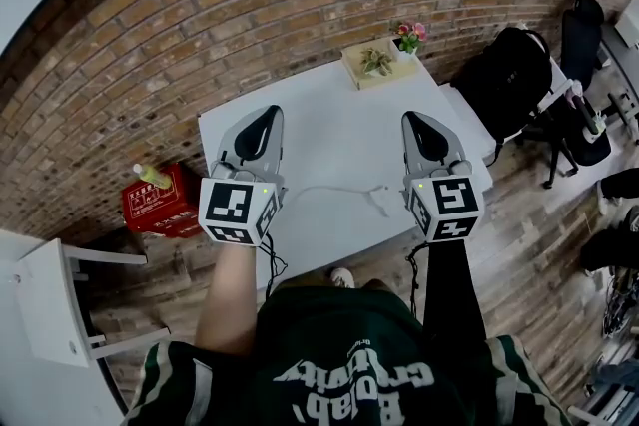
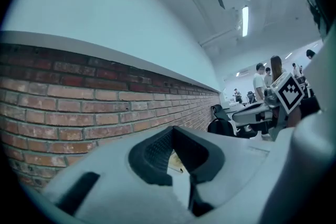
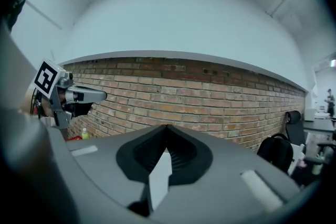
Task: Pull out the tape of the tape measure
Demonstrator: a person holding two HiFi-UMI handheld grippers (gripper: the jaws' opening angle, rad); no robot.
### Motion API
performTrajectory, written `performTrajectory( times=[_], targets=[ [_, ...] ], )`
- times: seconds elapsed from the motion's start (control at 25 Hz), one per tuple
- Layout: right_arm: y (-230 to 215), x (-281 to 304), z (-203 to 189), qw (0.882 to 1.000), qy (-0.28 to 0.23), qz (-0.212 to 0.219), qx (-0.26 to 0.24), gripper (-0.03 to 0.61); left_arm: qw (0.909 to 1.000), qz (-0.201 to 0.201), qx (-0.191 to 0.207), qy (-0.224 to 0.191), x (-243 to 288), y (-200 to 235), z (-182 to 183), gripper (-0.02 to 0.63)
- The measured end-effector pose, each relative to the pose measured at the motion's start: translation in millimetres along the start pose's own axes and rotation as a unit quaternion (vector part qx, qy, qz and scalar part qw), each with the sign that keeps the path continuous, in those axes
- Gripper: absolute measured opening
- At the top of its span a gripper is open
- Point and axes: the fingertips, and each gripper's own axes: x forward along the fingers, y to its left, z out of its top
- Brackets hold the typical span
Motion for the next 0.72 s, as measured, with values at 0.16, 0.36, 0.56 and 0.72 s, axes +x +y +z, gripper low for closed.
performTrajectory(
  times=[0.16, 0.36, 0.56, 0.72],
  targets=[
    [-1, -2, 2, 1.0, -0.009, -0.005, -0.01, 0.014, 0.9999, 0.01, 0.012, -0.001, 1, 2, 2, 0.008],
    [-7, -4, 3, 1.0, -0.01, -0.013, -0.015, 0.014, 0.9995, 0.026, 0.013, 0.013, 4, 7, -4, 0.008],
    [-9, -5, 0, 1.0, -0.006, -0.018, -0.014, 0.014, 0.9994, 0.03, 0.006, 0.018, 5, 9, -7, 0.008],
    [-9, -6, 2, 1.0, -0.007, -0.018, -0.014, 0.014, 0.9994, 0.032, 0.005, 0.015, 4, 10, -6, 0.008]
  ],
)
